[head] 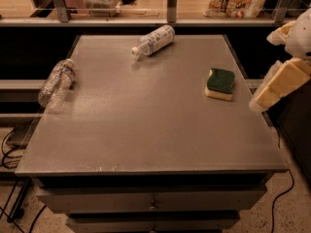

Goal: Move sponge near water bottle

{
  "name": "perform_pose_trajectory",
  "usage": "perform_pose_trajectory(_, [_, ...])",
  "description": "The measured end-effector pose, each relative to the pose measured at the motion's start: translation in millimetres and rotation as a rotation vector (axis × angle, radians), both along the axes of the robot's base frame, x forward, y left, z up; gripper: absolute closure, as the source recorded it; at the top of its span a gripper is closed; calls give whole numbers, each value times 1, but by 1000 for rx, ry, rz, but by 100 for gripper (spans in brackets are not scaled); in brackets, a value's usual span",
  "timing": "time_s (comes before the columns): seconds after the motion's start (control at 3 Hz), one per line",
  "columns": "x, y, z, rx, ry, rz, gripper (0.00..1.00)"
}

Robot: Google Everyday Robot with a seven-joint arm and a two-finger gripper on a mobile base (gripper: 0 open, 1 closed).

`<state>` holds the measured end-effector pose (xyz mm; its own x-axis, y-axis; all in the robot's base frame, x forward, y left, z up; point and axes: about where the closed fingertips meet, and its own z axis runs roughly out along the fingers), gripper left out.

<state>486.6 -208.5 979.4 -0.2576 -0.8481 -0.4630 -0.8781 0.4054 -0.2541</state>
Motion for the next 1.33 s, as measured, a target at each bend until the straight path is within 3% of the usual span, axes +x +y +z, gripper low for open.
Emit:
perform_pose_trajectory(0.67, [4, 7, -5, 29, 1, 21, 0])
perform_pose_trajectory(1.33, [55, 26, -51, 70, -49, -4, 0])
